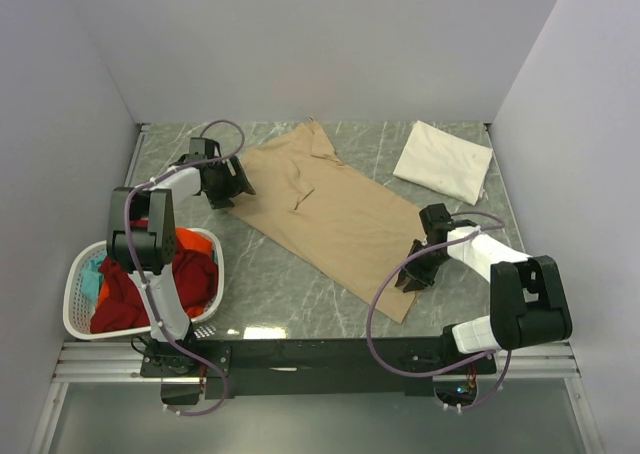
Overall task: Fold and stack the t-shirts
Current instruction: Fold the tshirt
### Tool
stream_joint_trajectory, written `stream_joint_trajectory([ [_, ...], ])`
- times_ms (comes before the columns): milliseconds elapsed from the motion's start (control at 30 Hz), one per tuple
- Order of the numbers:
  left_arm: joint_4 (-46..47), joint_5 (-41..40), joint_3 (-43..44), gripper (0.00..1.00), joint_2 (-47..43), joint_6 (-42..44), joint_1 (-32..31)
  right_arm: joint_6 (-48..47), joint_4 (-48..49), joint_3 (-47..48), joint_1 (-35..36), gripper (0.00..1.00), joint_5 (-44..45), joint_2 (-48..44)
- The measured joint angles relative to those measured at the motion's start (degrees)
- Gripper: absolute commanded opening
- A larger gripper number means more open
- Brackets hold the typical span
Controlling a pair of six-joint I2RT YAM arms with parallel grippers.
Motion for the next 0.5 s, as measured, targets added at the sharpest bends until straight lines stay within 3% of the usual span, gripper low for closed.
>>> stream_joint_trajectory([
  [500, 0.76, -4.26, -6.51, 0.81, -5.03, 0.17, 1.97, 3.93, -0.9, -2.05, 3.41, 0.35, 0.48, -2.8],
])
